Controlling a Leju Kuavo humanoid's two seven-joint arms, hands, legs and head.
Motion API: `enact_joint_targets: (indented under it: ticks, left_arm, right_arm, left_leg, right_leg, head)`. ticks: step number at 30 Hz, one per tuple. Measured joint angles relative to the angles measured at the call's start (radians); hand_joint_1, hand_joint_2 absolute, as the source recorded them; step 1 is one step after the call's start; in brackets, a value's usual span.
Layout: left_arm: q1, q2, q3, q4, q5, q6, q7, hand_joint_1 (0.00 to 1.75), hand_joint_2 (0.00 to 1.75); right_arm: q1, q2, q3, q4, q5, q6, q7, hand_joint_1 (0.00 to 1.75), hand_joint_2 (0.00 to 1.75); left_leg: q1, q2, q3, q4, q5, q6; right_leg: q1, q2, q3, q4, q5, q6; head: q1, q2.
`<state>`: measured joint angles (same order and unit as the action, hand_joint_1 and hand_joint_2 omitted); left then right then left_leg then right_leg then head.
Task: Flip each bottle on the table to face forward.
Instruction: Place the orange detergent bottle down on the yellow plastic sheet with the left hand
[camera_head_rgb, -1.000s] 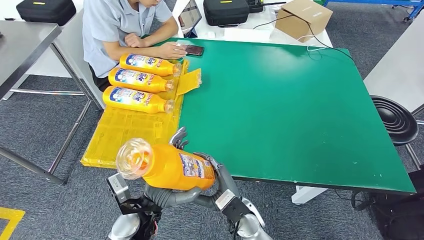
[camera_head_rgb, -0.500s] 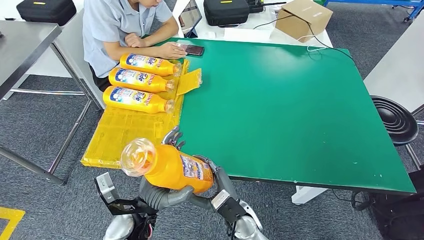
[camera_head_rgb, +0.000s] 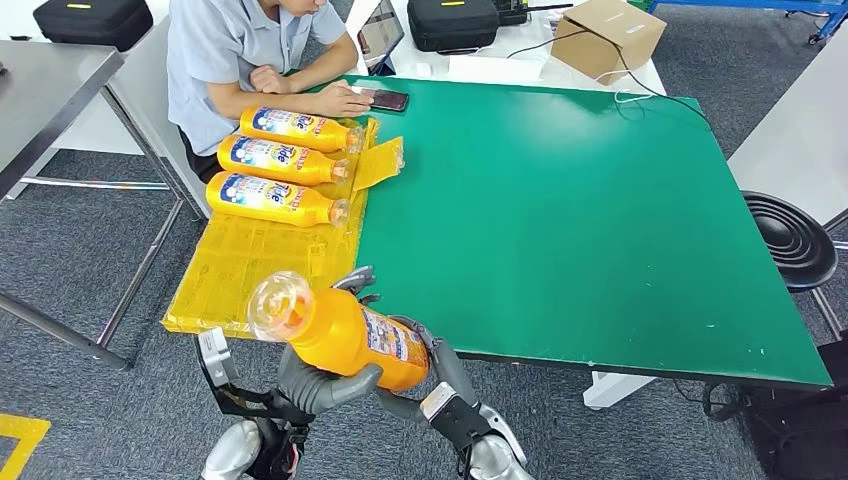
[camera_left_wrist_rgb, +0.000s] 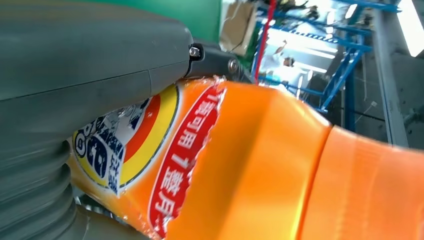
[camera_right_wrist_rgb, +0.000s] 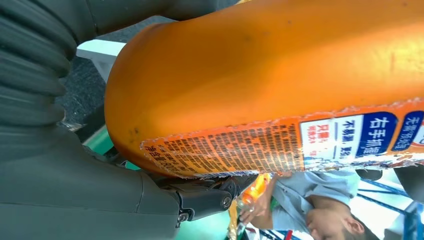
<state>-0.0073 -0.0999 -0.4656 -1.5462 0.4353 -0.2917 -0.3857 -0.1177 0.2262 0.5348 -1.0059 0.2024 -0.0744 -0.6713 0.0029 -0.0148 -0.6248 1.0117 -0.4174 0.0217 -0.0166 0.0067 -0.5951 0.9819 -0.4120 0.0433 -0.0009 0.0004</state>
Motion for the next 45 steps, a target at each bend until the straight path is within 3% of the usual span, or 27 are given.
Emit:
enact_joint_targets:
  ticks: [7, 11, 13, 15, 17, 18, 22, 25, 30, 38, 45]
  left_arm:
    - [0.000, 0.006, 0.017, 0.026, 0.013, -0.034, 0.034, 1.75, 1.75]
    - [-0.007, 0.007, 0.013, 0.043, -0.032, -0.028, 0.034, 1.75, 1.75]
    - [-0.011, 0.008, 0.009, 0.051, -0.037, -0.028, 0.033, 1.75, 1.75]
    - [-0.015, 0.010, 0.006, 0.057, -0.041, -0.028, 0.033, 1.75, 1.75]
    - [-0.021, 0.011, 0.003, 0.064, -0.046, -0.030, 0.034, 1.75, 1.75]
    - [-0.024, 0.011, 0.000, 0.068, -0.048, -0.031, 0.038, 1.75, 1.75]
    - [-0.035, 0.015, -0.009, 0.083, -0.050, -0.028, 0.059, 1.75, 1.75]
    - [-0.052, 0.021, -0.010, 0.094, -0.064, 0.010, 0.089, 1.75, 1.75]
    - [-0.139, 0.047, -0.016, 0.135, -0.141, 0.094, 0.149, 1.75, 1.75]
    - [-0.189, 0.083, -0.015, 0.179, -0.108, 0.127, 0.174, 1.75, 1.75]
    - [-0.288, 0.136, -0.002, 0.187, -0.454, 0.312, 0.182, 1.75, 1.75]
  right_arm:
    - [0.000, 0.001, 0.000, 0.024, 0.017, 0.001, -0.002, 1.68, 1.75]
    - [0.000, 0.001, 0.000, 0.032, 0.028, 0.001, 0.001, 1.36, 1.75]
    - [0.000, 0.001, 0.000, 0.036, 0.029, 0.001, 0.002, 0.91, 1.75]
    - [0.000, 0.001, 0.000, 0.039, 0.030, 0.001, 0.002, 0.24, 1.75]
    - [0.000, 0.001, 0.001, 0.042, 0.032, 0.000, 0.001, 0.00, 1.75]
    - [0.000, 0.001, 0.002, 0.042, 0.031, -0.002, 0.000, 0.00, 1.75]
    - [0.002, 0.004, 0.005, 0.043, 0.013, -0.019, -0.008, 0.00, 0.00]
    - [0.007, 0.008, 0.005, 0.039, 0.012, -0.065, -0.009, 0.00, 0.00]
    - [0.051, -0.026, 0.049, -0.112, -0.049, -0.281, -0.010, 0.00, 0.00]
    - [0.064, -0.068, 0.094, -0.312, -0.111, -0.358, -0.010, 0.00, 0.00]
    - [0.128, -0.066, -0.014, -0.420, -0.143, -0.415, -0.010, 0.00, 0.00]
  left_leg:
    - [0.000, 0.000, 0.000, 0.000, 0.000, 0.000]
    - [0.000, 0.000, 0.000, 0.000, 0.000, 0.000]
    - [0.000, 0.000, 0.000, 0.000, 0.000, 0.000]
    - [0.000, 0.000, 0.000, 0.000, 0.000, 0.000]
    - [0.000, 0.000, 0.000, 0.000, 0.000, 0.000]
    - [0.000, 0.000, 0.000, 0.000, 0.000, 0.000]
    - [0.000, 0.000, 0.000, 0.000, 0.000, 0.000]
    - [0.000, -0.001, 0.000, 0.000, 0.000, 0.000]
    - [0.000, -0.003, -0.002, 0.000, 0.001, -0.002]
    - [0.000, 0.004, -0.001, 0.000, 0.001, -0.003]
    - [0.001, 0.004, -0.001, 0.000, 0.001, -0.003]
  right_leg:
    - [0.000, 0.000, 0.000, 0.000, 0.000, 0.000]
    - [0.000, 0.000, 0.000, 0.000, 0.000, 0.000]
    - [0.000, 0.000, 0.000, 0.000, 0.000, 0.000]
    - [0.000, 0.000, 0.000, 0.000, 0.000, 0.000]
    - [0.000, 0.000, 0.000, 0.000, 0.000, 0.000]
    - [0.000, 0.000, 0.000, 0.000, 0.000, 0.000]
    - [0.000, 0.000, 0.000, 0.000, 0.000, 0.000]
    - [0.000, 0.000, 0.000, 0.000, 0.000, 0.000]
    - [0.000, -0.002, -0.001, 0.000, 0.001, 0.000]
    - [0.000, 0.004, -0.002, 0.000, 0.001, 0.000]
    - [0.001, 0.004, -0.002, 0.000, 0.001, 0.000]
  head:
    - [0.000, 0.000]
    - [0.000, 0.000]
    - [0.000, 0.000]
    - [0.000, 0.000]
    - [0.000, 0.000]
    - [0.000, 0.000]
    - [0.000, 0.000]
    - [0.000, 0.000]
    - [0.001, 0.000]
    - [0.000, 0.000]
    - [0.000, 0.000]
